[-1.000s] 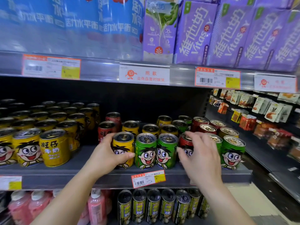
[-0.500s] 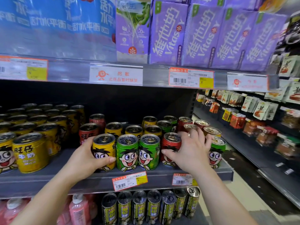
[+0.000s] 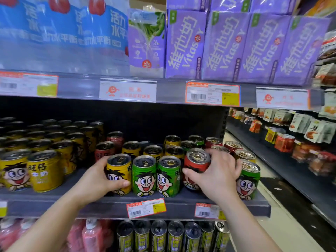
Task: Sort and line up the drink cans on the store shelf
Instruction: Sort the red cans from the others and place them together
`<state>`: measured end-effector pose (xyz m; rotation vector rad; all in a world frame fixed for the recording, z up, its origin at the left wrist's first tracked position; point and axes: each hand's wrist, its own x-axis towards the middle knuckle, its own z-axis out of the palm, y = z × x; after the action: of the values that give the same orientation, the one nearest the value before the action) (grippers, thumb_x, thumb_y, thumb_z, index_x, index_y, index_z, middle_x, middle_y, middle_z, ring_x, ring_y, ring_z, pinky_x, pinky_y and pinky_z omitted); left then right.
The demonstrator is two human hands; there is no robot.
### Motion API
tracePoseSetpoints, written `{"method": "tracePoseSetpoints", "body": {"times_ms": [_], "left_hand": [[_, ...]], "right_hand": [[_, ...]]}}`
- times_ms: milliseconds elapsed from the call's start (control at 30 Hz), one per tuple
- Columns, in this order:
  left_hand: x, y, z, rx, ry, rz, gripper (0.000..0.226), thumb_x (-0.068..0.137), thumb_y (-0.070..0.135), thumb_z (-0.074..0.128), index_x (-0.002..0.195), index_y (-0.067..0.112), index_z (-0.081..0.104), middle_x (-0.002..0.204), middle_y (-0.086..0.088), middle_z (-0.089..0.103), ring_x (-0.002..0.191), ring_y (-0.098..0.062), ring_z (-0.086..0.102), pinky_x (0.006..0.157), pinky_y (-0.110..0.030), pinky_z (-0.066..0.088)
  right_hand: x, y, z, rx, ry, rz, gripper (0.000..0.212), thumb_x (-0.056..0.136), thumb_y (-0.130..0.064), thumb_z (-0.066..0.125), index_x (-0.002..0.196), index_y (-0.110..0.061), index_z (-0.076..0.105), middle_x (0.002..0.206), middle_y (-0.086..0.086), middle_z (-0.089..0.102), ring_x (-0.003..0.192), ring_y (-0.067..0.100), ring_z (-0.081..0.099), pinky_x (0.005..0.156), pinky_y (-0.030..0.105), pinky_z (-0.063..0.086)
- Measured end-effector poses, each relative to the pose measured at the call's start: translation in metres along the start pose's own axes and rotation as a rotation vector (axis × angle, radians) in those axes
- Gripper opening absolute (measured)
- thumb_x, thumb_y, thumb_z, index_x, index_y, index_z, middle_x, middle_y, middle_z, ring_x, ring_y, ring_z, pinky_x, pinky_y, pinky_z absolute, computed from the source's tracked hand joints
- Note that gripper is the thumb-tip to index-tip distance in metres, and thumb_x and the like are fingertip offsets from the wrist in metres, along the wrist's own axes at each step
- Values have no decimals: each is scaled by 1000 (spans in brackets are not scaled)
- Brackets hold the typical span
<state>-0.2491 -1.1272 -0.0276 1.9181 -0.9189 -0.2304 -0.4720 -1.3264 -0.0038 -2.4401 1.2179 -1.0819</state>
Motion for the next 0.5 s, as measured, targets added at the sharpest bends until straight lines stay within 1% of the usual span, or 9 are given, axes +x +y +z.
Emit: {"method": "tracePoseSetpoints", "body": {"times_ms": [67,100,133,200,233,267,333,433,500], "left_hand": [[1,-1,-1,0,-12,-1,74,51,27,92,113,32,52,98,5,71,87,-5,68,81,-31,56],[2,-1,0,7,-17,8,76,52,27,92,115,30,51,99,5,70,88,-4,68,82,-30,56],[2,-1,2,16,-19,19,77,52,28,92,117,29,51,100,6,70,89,-2,67,81,-27,55],[2,2,9,30,-12,55,75,55,29,91,118,28,50,101,10,67,89,5,64,75,-14,51],[2,4,13,36,-8,75,74,56,29,91,118,29,50,101,13,66,88,8,63,72,-10,48],[2,7,17,44,-5,85,74,56,31,90,117,29,49,101,14,65,88,9,62,71,-8,47],[4,9,26,35,3,96,73,55,33,90,117,28,50,102,13,66,89,7,62,75,-13,49],[8,13,37,26,25,125,72,53,36,90,115,29,53,105,12,65,92,4,62,81,-19,52],[11,16,43,24,10,134,75,52,39,89,116,29,52,109,11,62,98,0,61,86,-25,52]], "right_hand": [[1,-4,-10,68,21,5,79,56,-70,70,120,-28,50,120,-3,54,124,22,37,111,46,15],[2,-6,-15,100,32,3,80,55,-68,71,120,-27,50,119,-2,55,122,23,39,107,45,20],[1,-8,-20,133,41,-1,81,55,-66,73,121,-26,49,119,0,55,121,24,40,103,44,24],[0,-11,-28,196,59,-27,81,55,-59,77,123,-24,49,120,1,55,119,24,41,99,41,31],[-1,-13,-31,223,63,-44,80,56,-55,79,123,-23,49,120,1,55,118,23,42,96,37,33],[-2,-13,-34,245,59,-57,78,57,-52,81,123,-22,50,119,0,55,116,21,43,93,33,34],[-4,-14,-38,272,38,-78,78,58,-50,82,123,-22,50,118,-2,54,112,18,46,88,28,36],[-7,-18,-44,329,-3,-89,74,57,-51,82,120,-28,51,115,-6,55,105,14,50,84,28,39],[-10,-23,-46,433,-50,-78,67,57,-48,83,114,-34,51,112,-8,58,99,10,54,81,27,41]]}}
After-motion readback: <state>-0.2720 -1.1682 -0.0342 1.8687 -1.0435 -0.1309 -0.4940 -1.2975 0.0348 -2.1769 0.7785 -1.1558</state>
